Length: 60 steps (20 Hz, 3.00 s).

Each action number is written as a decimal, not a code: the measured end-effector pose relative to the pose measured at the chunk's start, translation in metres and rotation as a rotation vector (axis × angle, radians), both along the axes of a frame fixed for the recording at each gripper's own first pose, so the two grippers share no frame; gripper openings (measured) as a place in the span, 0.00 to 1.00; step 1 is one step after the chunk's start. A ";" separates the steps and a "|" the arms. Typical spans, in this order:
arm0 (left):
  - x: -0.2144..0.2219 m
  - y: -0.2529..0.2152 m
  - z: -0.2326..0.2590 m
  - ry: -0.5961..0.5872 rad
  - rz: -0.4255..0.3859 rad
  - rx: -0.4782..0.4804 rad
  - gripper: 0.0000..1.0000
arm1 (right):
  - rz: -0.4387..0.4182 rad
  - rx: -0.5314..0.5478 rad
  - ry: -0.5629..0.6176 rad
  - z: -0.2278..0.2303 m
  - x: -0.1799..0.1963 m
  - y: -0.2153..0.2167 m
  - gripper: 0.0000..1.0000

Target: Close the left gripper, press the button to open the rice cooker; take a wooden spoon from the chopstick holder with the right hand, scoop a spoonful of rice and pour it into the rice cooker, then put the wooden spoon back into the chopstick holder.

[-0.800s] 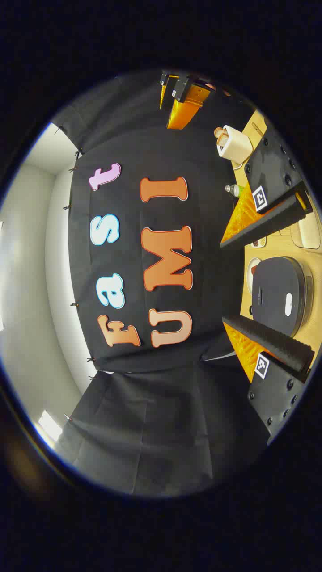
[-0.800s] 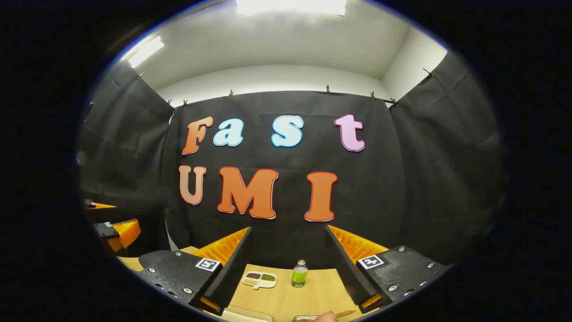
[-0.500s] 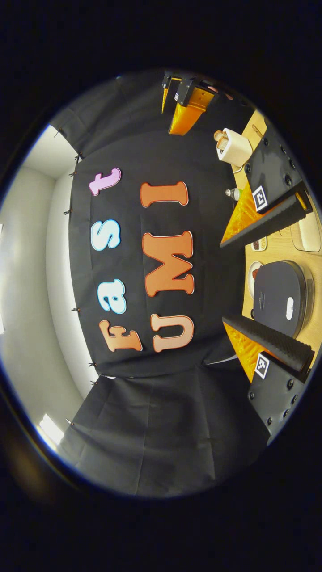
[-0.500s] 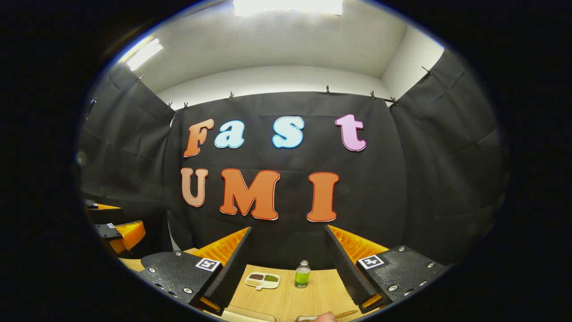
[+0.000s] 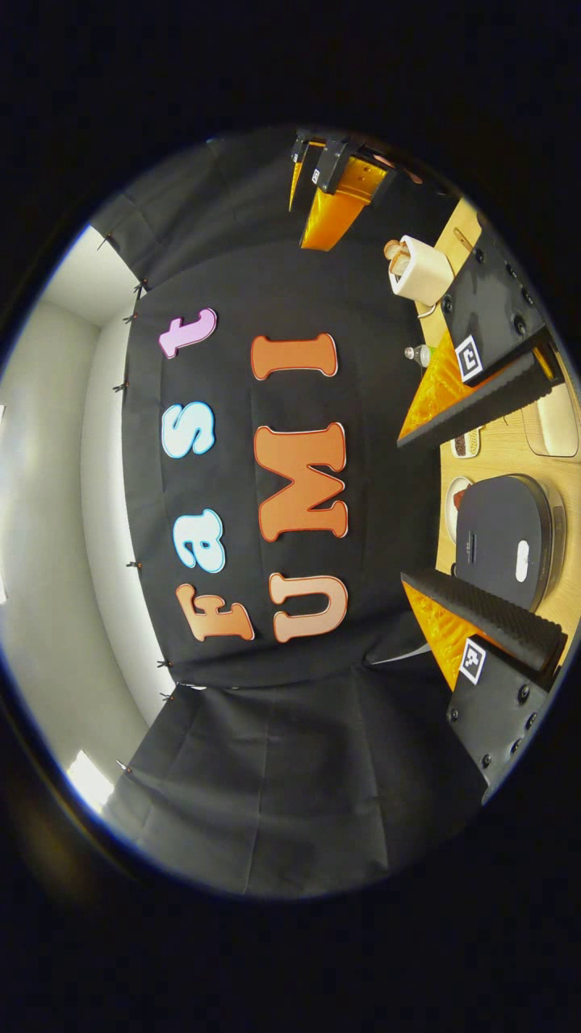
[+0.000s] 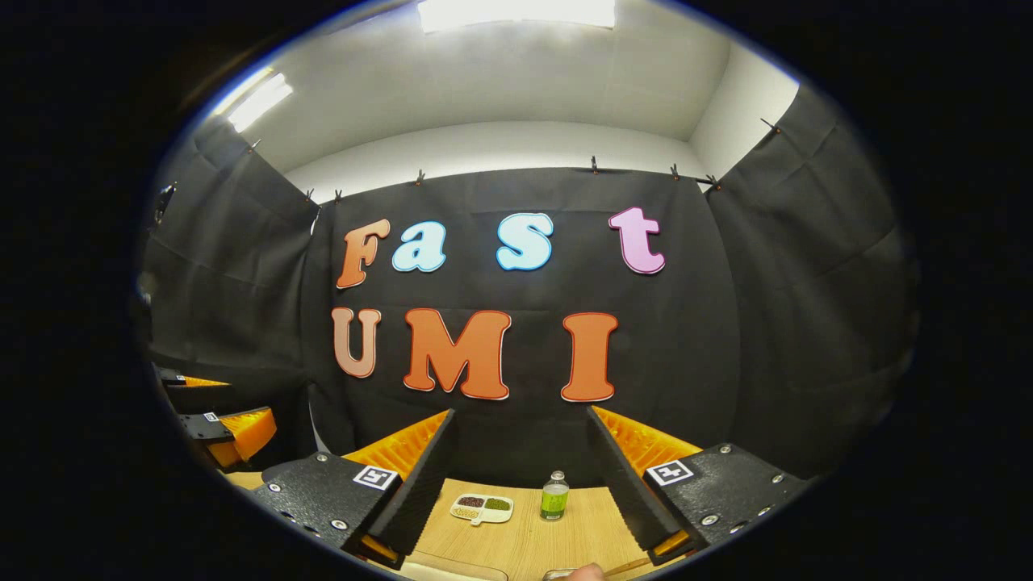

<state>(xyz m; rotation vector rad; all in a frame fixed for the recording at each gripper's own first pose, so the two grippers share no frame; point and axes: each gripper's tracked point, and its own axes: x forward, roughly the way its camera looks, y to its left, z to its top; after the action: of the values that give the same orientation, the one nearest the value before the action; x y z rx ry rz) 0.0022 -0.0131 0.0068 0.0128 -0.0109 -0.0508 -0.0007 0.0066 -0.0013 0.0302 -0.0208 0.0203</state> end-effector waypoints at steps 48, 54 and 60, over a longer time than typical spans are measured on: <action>0.048 0.053 -0.272 1.376 0.030 -0.242 0.06 | -0.246 -0.105 0.280 -0.093 -0.059 -0.110 0.97; 0.048 0.053 -0.277 1.383 0.033 -0.225 0.06 | -0.271 -0.080 0.323 -0.107 -0.061 -0.114 0.96; 0.049 0.053 -0.257 1.263 0.013 -0.196 0.06 | -0.271 -0.083 0.382 -0.128 -0.065 -0.123 0.97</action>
<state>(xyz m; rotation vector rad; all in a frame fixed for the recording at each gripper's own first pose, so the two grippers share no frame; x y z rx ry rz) 0.0511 0.0403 -0.2505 -0.2165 1.2470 -0.0374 -0.0659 -0.1160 -0.1288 -0.0521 0.3576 -0.2551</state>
